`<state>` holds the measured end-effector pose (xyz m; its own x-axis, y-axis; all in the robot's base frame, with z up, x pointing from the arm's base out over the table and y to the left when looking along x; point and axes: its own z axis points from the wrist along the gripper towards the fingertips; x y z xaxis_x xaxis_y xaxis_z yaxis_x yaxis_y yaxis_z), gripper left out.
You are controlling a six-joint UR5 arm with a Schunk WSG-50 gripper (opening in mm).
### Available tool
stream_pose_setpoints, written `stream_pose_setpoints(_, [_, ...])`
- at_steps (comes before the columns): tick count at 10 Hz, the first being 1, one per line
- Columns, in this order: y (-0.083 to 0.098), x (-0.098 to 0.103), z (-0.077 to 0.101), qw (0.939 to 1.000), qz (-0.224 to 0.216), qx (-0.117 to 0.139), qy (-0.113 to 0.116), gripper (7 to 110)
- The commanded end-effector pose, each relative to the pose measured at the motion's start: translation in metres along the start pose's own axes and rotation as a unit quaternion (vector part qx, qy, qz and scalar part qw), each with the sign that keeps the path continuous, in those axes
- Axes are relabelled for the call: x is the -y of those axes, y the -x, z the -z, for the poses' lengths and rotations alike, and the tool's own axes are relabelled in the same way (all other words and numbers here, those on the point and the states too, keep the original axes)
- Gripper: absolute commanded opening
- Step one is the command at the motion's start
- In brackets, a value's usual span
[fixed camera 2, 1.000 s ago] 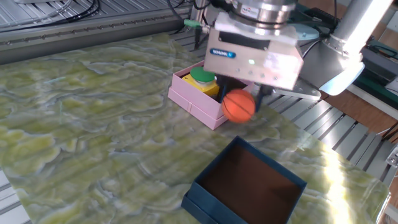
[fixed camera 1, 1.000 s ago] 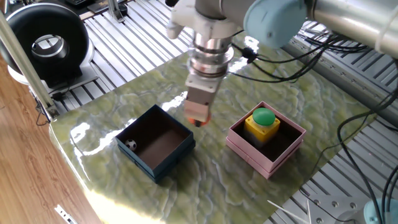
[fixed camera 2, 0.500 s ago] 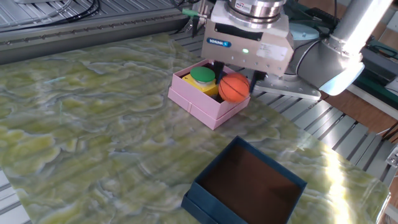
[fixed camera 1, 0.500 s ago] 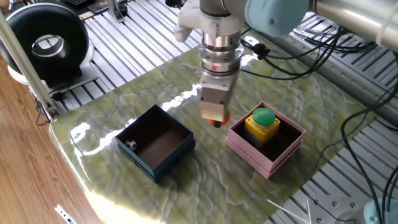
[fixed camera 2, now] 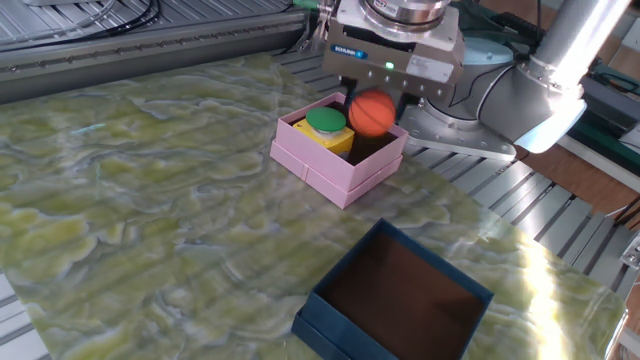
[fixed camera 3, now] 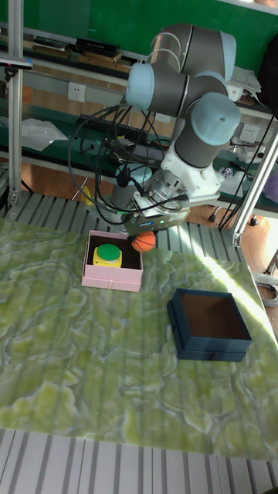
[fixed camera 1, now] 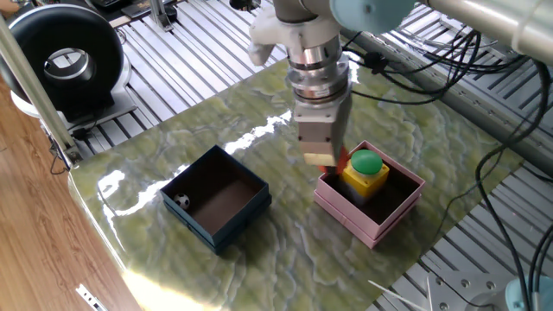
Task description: Move an object from one box to another
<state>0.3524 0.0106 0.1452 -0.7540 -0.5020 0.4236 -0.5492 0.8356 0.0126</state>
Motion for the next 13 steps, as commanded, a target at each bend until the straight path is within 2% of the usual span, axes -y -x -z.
stream_pose_setpoints(1, [-0.040,-0.006,0.005,0.9964,0.030,-0.078,0.014,7])
stream_pose_setpoints(3, [-0.040,-0.007,0.005,0.9961,0.036,-0.079,0.017,7])
stream_pose_setpoints(5, [-0.041,0.007,0.005,0.9957,0.045,-0.081,-0.009,7])
stream_pose_setpoints(6, [-0.040,0.004,0.005,0.9957,0.049,-0.078,-0.004,7])
stream_pose_setpoints(8, [-0.028,0.009,-0.006,0.9964,0.048,-0.068,-0.011,7])
stream_pose_setpoints(9, [-0.019,0.011,-0.015,0.9970,0.054,-0.054,-0.012,7])
stream_pose_setpoints(10, [-0.014,0.010,-0.020,0.9971,0.059,-0.047,-0.006,7])
stream_pose_setpoints(13, [-0.018,0.001,-0.022,0.9963,0.063,-0.058,0.011,7])
